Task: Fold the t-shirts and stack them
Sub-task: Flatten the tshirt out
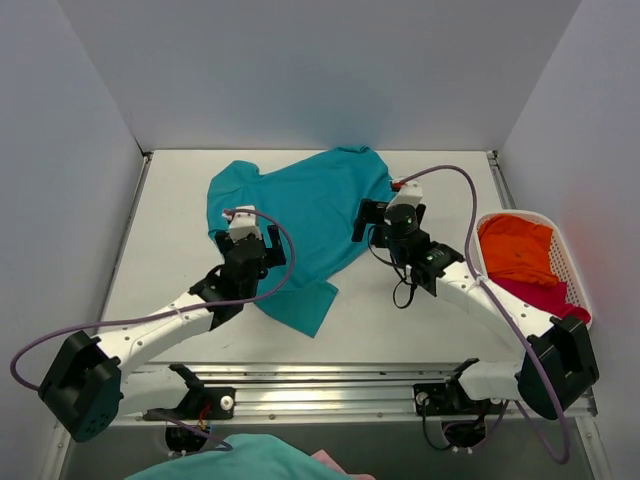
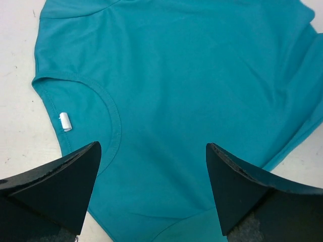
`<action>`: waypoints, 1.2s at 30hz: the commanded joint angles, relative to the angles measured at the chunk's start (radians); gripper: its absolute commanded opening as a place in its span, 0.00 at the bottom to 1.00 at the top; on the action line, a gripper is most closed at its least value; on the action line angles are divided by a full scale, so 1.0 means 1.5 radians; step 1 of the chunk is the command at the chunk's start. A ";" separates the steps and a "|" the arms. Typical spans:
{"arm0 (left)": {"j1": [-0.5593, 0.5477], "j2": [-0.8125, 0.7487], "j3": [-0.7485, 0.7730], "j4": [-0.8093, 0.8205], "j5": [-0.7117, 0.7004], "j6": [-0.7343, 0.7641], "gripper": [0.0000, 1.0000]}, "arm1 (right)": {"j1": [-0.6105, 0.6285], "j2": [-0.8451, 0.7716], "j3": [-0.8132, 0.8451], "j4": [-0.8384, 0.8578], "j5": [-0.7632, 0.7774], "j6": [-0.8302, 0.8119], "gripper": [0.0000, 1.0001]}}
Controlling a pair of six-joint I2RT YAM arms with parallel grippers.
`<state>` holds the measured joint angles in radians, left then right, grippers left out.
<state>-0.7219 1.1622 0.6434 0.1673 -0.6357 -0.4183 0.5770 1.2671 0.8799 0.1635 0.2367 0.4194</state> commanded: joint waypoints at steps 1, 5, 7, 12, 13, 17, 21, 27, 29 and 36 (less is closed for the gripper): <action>-0.004 0.044 0.084 -0.088 -0.049 -0.029 0.94 | 0.004 -0.012 -0.009 -0.021 0.177 0.064 1.00; -0.013 0.075 0.116 -0.164 -0.024 -0.079 0.94 | 0.005 -0.045 -0.019 -0.056 0.250 0.095 1.00; -0.029 0.071 0.121 -0.183 -0.017 -0.092 0.94 | 0.005 -0.104 -0.053 -0.025 0.291 0.107 1.00; -0.109 0.038 0.073 -0.145 -0.024 -0.098 0.87 | 0.046 -0.224 -0.142 -0.030 0.525 0.173 1.00; -0.132 0.037 0.063 -0.142 -0.020 -0.103 0.66 | 0.062 -0.243 -0.147 -0.049 0.556 0.197 1.00; -0.201 0.016 0.020 -0.070 -0.019 -0.082 0.02 | 0.068 -0.257 -0.156 0.029 0.430 0.081 0.11; -0.237 -0.038 -0.002 -0.084 0.037 -0.112 0.97 | 0.076 -0.223 -0.119 -0.022 0.442 0.093 0.79; -0.242 -0.016 0.031 -0.321 0.029 -0.297 0.94 | 0.075 -0.163 -0.075 -0.080 0.491 0.146 1.00; -0.250 0.009 0.016 -0.310 0.044 -0.340 0.95 | 0.075 -0.152 -0.069 -0.080 0.484 0.143 1.00; -0.289 0.077 -0.054 -0.233 0.073 -0.520 1.00 | 0.075 -0.159 -0.071 -0.094 0.482 0.147 1.00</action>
<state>-1.1347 1.2613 0.5976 -0.2329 -0.5663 -1.0214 0.6827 1.0504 0.7391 0.0387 0.9127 0.6247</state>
